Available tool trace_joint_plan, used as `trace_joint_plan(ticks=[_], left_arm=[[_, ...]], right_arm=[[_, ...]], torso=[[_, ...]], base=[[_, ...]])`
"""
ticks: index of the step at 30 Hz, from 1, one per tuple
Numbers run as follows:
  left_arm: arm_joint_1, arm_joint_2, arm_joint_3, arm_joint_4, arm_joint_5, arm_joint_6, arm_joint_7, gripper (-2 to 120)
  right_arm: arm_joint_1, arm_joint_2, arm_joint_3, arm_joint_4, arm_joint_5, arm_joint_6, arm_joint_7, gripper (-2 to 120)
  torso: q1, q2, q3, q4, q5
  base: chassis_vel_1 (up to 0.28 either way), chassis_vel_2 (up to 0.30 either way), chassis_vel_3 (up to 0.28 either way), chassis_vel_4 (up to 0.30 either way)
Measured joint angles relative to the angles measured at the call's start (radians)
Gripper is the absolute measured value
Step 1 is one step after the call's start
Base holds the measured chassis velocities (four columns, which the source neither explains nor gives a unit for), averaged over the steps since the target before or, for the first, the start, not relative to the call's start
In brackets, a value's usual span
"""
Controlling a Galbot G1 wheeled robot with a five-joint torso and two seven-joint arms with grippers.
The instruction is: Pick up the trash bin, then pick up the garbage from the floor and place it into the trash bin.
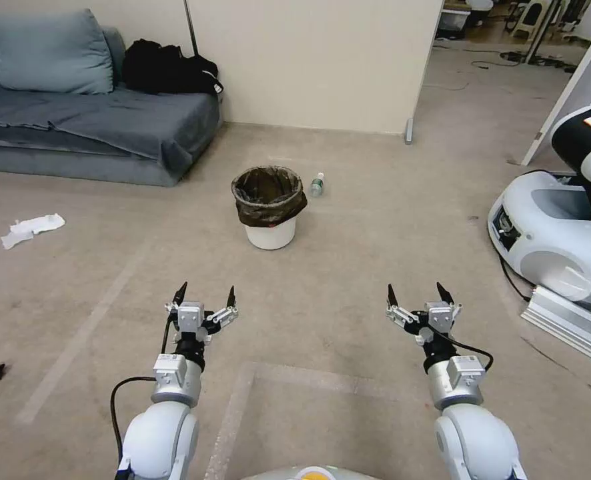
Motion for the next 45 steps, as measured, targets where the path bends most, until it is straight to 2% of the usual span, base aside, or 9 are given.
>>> trace_joint_plan(ticks=[1,7,8,11,13,14,17,23,45], left_arm=[[0.000,0.000,0.000,0.000,0.000,0.000,0.000,100],[0.070,-0.002,0.054,-0.197,0.077,0.213,-0.130,100],[0.070,-0.002,0.054,-0.197,0.077,0.213,-0.130,100],[0.105,-0.003,0.082,-0.294,0.112,0.316,-0.195,100],[0.112,-0.004,0.102,-0.301,0.110,0.334,-0.209,100],[0.115,-0.005,0.112,-0.301,0.109,0.339,-0.213,100],[0.116,-0.005,0.118,-0.299,0.110,0.338,-0.218,100],[0.118,-0.005,0.120,-0.290,0.110,0.331,-0.218,100],[0.139,-0.001,0.148,-0.283,0.103,0.336,-0.227,100]], right_arm=[[0.000,0.000,0.000,0.000,0.000,0.000,0.000,100],[-0.201,0.063,-0.036,0.221,-0.112,-0.036,0.060,100],[-0.201,0.063,-0.036,0.221,-0.112,-0.036,0.060,100],[-0.257,0.080,-0.046,0.283,-0.144,-0.046,0.077,100],[-0.260,0.082,-0.047,0.285,-0.145,-0.047,0.078,100],[-0.261,0.082,-0.047,0.286,-0.146,-0.047,0.079,100],[-0.262,0.082,-0.047,0.286,-0.146,-0.044,0.079,100],[-0.250,0.081,-0.043,0.245,-0.135,0.084,0.064,100],[-0.249,0.080,-0.037,0.235,-0.146,0.103,0.044,100]], torso=[[0.000,0.000,0.000,0.0000,0.0000],[0.000,0.000,0.000,0.0001,-0.0003],[0.000,0.000,0.000,0.0001,-0.0003],[0.000,0.000,0.000,0.0000,0.0003],[0.000,0.000,0.000,0.0003,0.0007],[0.000,0.000,0.000,0.0002,-0.0008],[0.000,0.000,0.000,0.0002,0.0005],[0.000,0.000,0.000,0.0002,-0.0002],[0.000,0.000,0.000,0.0001,-0.0001]], base=[[0.000,0.000,0.000,0.000],[0.000,0.000,0.000,0.000],[0.000,0.000,0.000,0.000],[0.000,0.000,0.000,0.000],[0.000,0.000,0.000,0.000],[0.000,0.000,0.000,0.000],[0.000,0.000,0.000,0.000],[0.000,0.000,0.000,0.000],[-0.011,0.010,0.008,-0.009]])
